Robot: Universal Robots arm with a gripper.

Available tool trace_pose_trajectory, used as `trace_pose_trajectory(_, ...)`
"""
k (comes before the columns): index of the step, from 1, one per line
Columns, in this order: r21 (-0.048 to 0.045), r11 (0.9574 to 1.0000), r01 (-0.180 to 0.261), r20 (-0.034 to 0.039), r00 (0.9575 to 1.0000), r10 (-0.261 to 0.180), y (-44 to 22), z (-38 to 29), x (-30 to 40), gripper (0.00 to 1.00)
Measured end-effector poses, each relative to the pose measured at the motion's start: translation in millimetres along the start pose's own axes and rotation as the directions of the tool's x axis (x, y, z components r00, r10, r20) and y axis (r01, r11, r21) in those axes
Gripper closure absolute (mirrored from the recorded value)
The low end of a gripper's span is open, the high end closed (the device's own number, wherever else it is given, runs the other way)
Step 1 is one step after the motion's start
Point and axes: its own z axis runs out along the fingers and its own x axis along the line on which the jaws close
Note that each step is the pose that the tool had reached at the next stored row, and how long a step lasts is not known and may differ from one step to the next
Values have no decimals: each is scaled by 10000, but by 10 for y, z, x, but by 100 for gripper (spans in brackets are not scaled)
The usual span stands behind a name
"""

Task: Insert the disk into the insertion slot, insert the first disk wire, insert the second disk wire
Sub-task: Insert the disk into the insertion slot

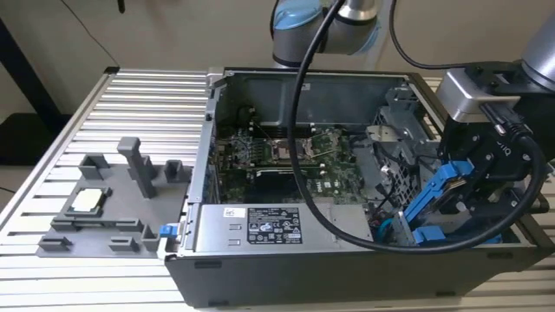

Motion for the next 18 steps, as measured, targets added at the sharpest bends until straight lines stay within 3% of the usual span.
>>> trace_pose_trajectory(4,0,10000,2,2,10000,-2,-1,1,0,66)
trace_pose_trajectory(5,-1,10000,2,2,10000,-2,0,1,0,59)
trace_pose_trajectory(16,0,10000,-22,3,10000,22,0,-4,-1,58)
trace_pose_trajectory(17,0,10000,-21,2,10000,21,0,-5,-1,51)
trace_pose_trajectory(18,1,10000,-21,0,10000,21,0,-5,-1,51)
